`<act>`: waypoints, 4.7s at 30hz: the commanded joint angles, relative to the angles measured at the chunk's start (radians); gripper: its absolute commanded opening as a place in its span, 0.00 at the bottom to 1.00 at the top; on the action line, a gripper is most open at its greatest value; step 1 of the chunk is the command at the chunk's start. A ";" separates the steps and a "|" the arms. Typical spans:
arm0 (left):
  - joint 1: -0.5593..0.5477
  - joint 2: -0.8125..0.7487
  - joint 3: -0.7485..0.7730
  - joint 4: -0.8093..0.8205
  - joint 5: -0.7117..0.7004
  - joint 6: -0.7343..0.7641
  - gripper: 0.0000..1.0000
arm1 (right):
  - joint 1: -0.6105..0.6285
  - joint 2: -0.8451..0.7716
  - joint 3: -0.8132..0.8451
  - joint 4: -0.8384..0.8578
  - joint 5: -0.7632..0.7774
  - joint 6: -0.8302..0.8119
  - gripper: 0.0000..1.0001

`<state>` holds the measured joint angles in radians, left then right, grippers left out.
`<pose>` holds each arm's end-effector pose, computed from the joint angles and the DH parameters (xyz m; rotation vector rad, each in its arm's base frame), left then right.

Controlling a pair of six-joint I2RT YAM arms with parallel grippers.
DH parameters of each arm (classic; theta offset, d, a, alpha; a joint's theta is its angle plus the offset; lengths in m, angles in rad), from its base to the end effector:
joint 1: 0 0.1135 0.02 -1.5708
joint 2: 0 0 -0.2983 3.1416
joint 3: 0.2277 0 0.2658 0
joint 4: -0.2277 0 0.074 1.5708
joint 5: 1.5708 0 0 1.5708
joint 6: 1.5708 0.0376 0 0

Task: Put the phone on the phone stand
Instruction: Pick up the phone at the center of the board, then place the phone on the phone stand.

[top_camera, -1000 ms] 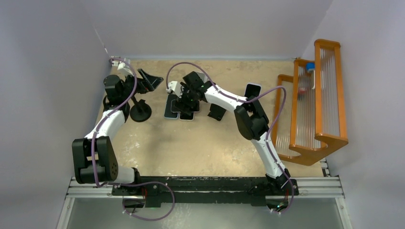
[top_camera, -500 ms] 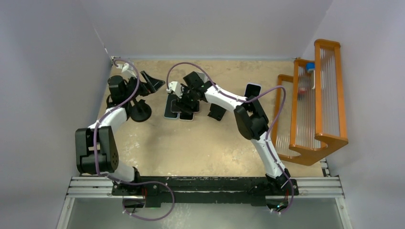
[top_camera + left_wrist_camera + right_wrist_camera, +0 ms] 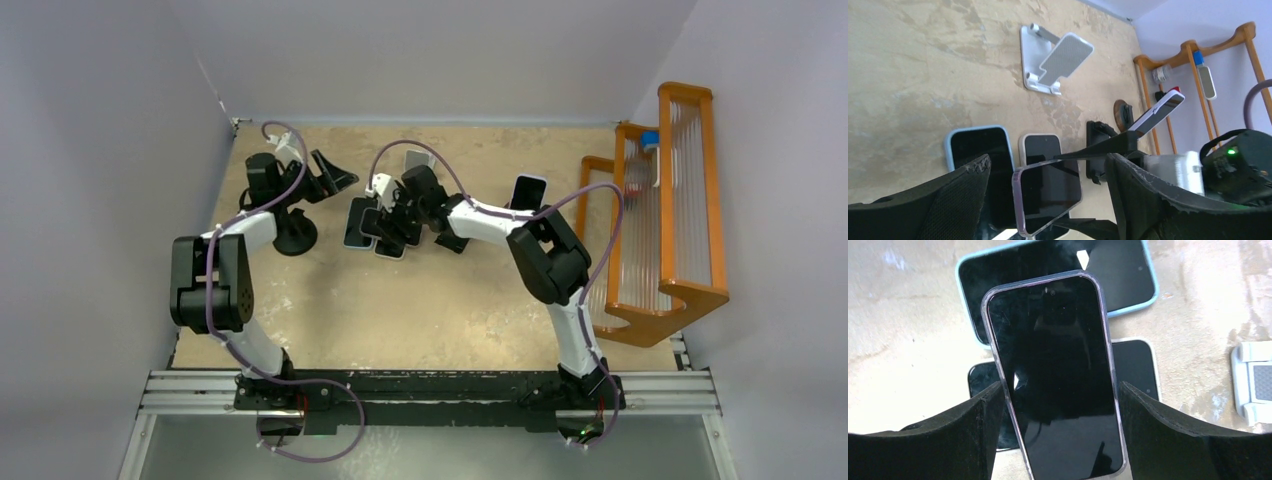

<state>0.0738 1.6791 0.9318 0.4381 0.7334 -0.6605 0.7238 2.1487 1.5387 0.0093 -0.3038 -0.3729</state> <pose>0.3809 0.0029 0.2471 -0.1816 1.9332 -1.0822 0.3823 0.3529 0.2021 -1.2873 1.7698 0.5295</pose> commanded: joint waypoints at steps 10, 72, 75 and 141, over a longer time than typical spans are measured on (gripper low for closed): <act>-0.056 0.048 0.044 -0.016 0.064 0.059 0.59 | 0.007 -0.146 -0.083 0.383 0.083 0.158 0.55; -0.517 0.223 1.095 -1.325 0.462 1.489 0.00 | -0.394 -0.962 -0.427 0.235 -0.350 0.259 0.73; -0.517 0.211 1.083 -1.304 0.471 1.479 0.00 | -0.393 -0.890 -0.357 0.111 -0.427 0.196 0.70; -0.332 -0.108 0.363 -0.245 0.258 0.777 0.85 | -0.362 -0.691 -0.850 1.068 -0.197 0.521 0.00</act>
<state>-0.2642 1.6024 1.2991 0.1638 0.9810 0.1234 0.3698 1.4506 0.6193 0.9398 -0.4866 0.1989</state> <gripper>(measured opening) 0.852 0.143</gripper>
